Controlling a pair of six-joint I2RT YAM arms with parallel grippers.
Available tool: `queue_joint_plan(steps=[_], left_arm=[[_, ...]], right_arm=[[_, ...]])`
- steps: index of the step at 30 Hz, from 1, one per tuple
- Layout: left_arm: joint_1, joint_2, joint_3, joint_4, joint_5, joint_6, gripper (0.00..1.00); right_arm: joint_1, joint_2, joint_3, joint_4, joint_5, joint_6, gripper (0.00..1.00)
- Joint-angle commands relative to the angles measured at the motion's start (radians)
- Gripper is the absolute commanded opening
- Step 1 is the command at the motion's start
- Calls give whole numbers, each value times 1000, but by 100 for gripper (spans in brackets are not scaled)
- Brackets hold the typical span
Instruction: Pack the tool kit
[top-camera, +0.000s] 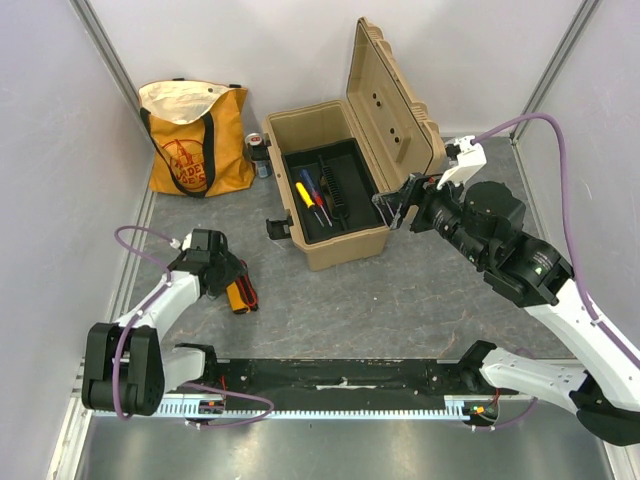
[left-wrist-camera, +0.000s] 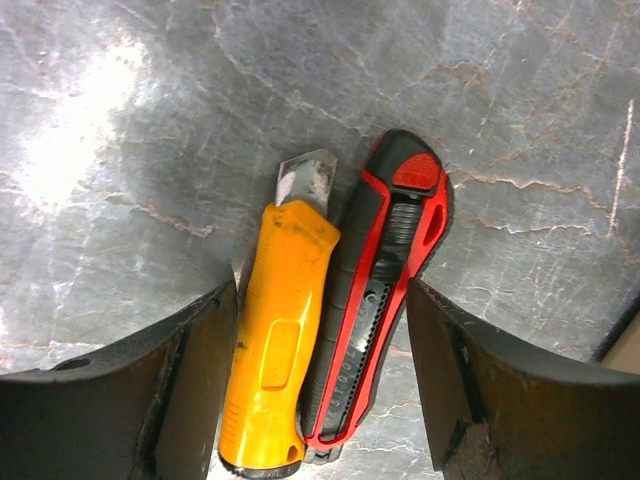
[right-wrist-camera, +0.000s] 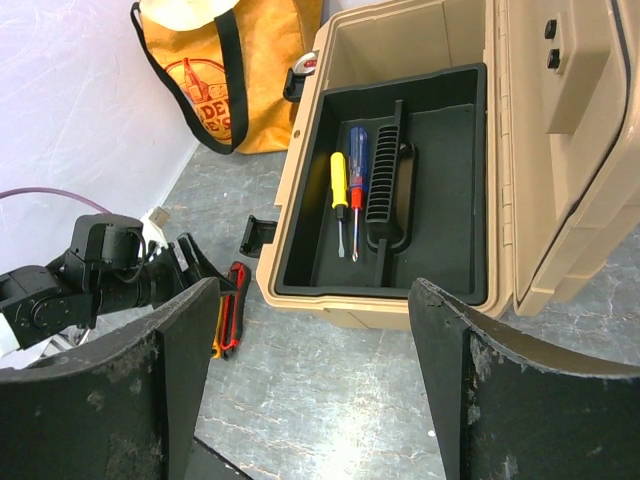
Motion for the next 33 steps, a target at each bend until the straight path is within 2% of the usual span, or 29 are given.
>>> queue_joint_plan(steps=[1,3,6,10,12,18,28,33], left_arm=[[-6,-52,23,-68,-86,26,74],[-6,-94,17,-115,-129,6,72],[-6,-177,-5,-135,-154,-11,63],[-6,-218,-44,-99,-96,20,55],[-7,-194,-48,-96,-73,34,50],[-6,-105,-69,-47,-10,61,47],[-10,-14,-65,-5,10,80,46],[-8,-27,-55,-31,-1,80,31]], right_arm=[[2,5,30,41,-13,5,83],[2,5,29,46,-14,7,83],[2,8,27,47,-19,7,83],[2,14,24,55,-27,10,83],[2,14,26,56,-30,11,83],[2,14,29,58,-34,13,83],[2,6,27,56,-28,14,83],[2,2,26,58,-25,13,83]])
